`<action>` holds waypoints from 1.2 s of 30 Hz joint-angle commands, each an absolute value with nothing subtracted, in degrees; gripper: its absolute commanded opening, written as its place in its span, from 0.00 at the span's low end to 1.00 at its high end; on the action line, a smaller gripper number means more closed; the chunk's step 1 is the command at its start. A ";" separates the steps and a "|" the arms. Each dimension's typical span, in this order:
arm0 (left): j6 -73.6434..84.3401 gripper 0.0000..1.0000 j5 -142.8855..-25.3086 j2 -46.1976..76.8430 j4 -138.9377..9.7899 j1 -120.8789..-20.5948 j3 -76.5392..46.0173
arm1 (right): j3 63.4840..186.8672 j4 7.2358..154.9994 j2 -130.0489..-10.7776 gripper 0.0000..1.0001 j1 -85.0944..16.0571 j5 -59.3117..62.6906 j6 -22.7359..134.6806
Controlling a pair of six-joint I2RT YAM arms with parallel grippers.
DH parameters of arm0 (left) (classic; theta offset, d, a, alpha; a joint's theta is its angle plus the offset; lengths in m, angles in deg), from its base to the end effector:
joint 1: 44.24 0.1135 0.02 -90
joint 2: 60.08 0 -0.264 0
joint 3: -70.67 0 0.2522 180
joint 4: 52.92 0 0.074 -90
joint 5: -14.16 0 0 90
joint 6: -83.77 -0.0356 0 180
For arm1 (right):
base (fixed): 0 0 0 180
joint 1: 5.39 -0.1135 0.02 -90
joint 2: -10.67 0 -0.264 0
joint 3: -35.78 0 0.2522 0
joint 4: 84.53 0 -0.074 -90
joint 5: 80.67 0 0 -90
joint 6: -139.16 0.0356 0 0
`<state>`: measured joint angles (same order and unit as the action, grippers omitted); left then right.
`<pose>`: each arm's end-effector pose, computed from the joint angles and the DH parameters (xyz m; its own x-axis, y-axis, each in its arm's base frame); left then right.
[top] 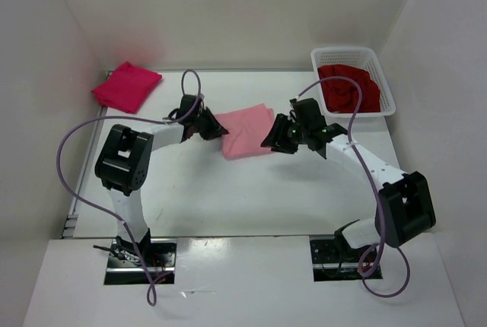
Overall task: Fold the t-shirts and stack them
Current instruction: Put the neatly folded tshirt into the corner of the board with the left arm
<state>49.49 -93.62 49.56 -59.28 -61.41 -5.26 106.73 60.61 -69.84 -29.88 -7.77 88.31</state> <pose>0.3800 -0.1288 0.1527 -0.7632 -0.5877 -0.2686 -0.2241 0.6306 -0.7430 0.2708 0.1349 0.2564 -0.8648 0.2692 -0.4239 -0.0533 0.7902 0.6105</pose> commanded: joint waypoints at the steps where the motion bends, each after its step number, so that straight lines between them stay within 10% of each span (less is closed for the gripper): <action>1: 46.43 0.14 -92.18 50.73 -62.17 -61.29 -19.94 | 105.35 61.23 -66.94 0.52 -29.30 -9.04 88.36; 14: 36.57 0.21 -95.25 53.04 -70.11 -34.94 -45.33 | 105.00 60.62 -69.66 0.52 -27.80 -12.99 86.51; 16: 38.24 0.41 -95.87 50.75 -66.34 -28.81 -39.45 | 105.00 60.62 -70.19 0.52 -27.80 -13.60 85.99; 19: 44.11 1.00 -93.77 46.19 -60.37 -23.07 -23.82 | 105.53 60.62 -70.81 0.53 -27.80 -14.22 85.98; 33: 48.27 1.00 -86.73 16.74 -60.61 -23.56 7.42 | 107.36 59.92 -71.95 0.57 -27.28 -11.16 86.07; 36: 44.31 1.00 -87.26 15.94 -61.75 -34.69 7.43 | 114.54 56.42 -75.11 0.42 -27.28 -5.81 85.55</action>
<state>47.90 -86.19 15.62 -61.31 -26.04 6.50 106.90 57.99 -73.12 -27.74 -11.03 86.37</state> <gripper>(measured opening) 1.000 0.438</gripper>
